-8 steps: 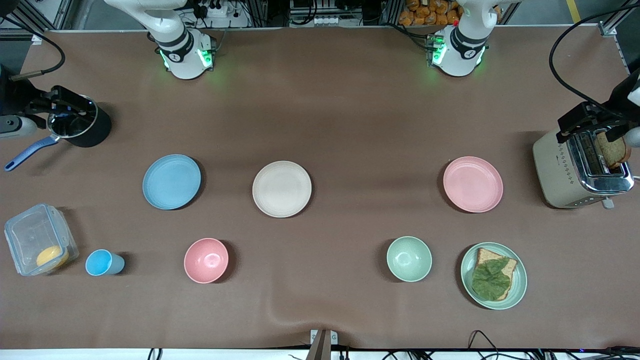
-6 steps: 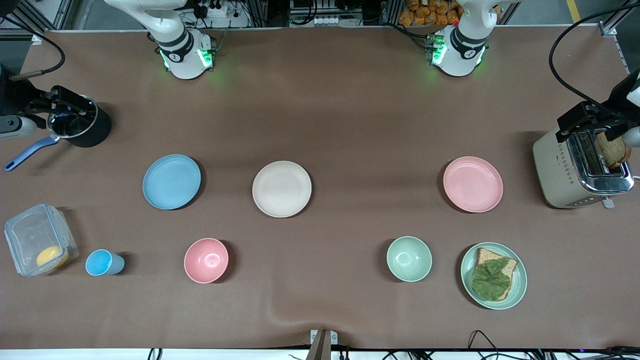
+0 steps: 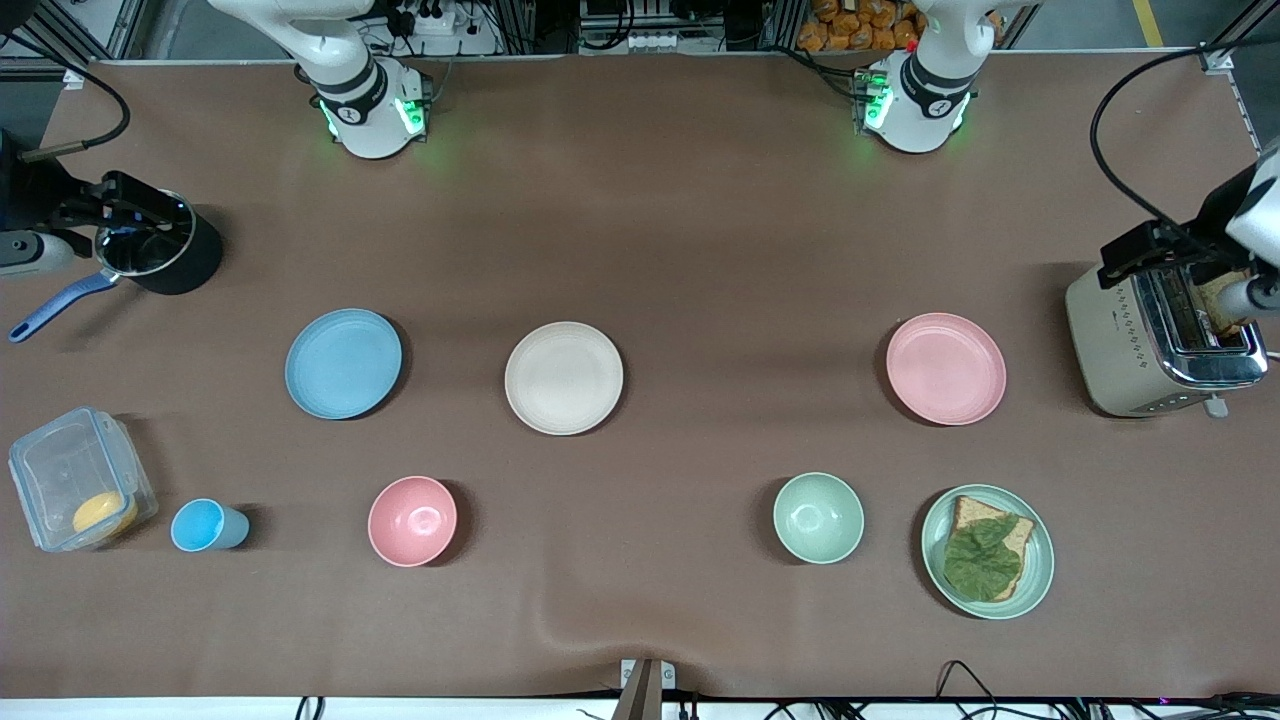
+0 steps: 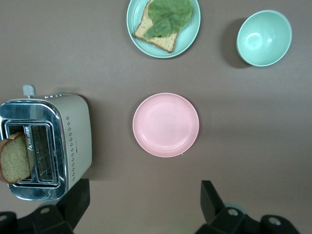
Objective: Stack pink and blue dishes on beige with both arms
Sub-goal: 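Reach the right gripper to the blue plate while the left gripper reaches pink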
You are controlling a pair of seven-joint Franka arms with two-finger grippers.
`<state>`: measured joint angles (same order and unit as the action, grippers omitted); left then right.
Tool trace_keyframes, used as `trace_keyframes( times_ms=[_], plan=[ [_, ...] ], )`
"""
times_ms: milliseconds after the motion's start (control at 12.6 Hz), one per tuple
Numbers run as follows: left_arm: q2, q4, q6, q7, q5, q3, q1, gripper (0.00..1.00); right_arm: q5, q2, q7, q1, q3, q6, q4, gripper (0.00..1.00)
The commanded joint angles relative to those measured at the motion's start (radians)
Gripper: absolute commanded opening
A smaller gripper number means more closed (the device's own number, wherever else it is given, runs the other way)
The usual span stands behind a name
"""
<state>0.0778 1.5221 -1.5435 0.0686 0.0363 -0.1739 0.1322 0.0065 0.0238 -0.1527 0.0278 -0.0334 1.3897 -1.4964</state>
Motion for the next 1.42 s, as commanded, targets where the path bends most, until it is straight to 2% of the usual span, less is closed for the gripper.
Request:
trace_keyframes(
  times_ms=[0, 158, 396, 475, 712, 950, 1345],
  plan=[
    [-0.015, 0.087, -0.073, -0.009, 0.03, -0.003, 0.004, 1.0, -0.003, 0.005, -0.001, 0.0, 0.001, -0.011, 0.011, 1.0],
    [-0.035, 0.205, -0.192, -0.009, 0.03, 0.001, 0.018, 1.0, -0.003, 0.014, -0.002, 0.006, 0.001, -0.011, 0.005, 1.0],
    [-0.027, 0.271, -0.262, -0.009, 0.03, -0.001, 0.033, 1.0, -0.007, 0.057, -0.014, 0.007, 0.003, -0.008, -0.002, 1.0],
    [-0.027, 0.32, -0.309, -0.009, 0.031, 0.001, 0.035, 1.0, -0.007, 0.077, -0.014, 0.007, 0.003, 0.002, -0.014, 1.0],
    [0.025, 0.521, -0.629, -0.013, 0.069, -0.003, 0.104, 1.0, 0.0, 0.077, -0.011, 0.009, 0.003, 0.176, -0.166, 1.0],
    [0.166, 0.538, -0.705, -0.021, 0.07, -0.004, 0.133, 1.0, 0.001, 0.08, -0.011, 0.038, 0.004, 0.365, -0.324, 1.0],
    [0.266, 0.544, -0.708, -0.021, 0.071, -0.004, 0.136, 1.0, 0.001, 0.152, -0.002, 0.109, 0.006, 0.629, -0.531, 1.0]
  ],
)
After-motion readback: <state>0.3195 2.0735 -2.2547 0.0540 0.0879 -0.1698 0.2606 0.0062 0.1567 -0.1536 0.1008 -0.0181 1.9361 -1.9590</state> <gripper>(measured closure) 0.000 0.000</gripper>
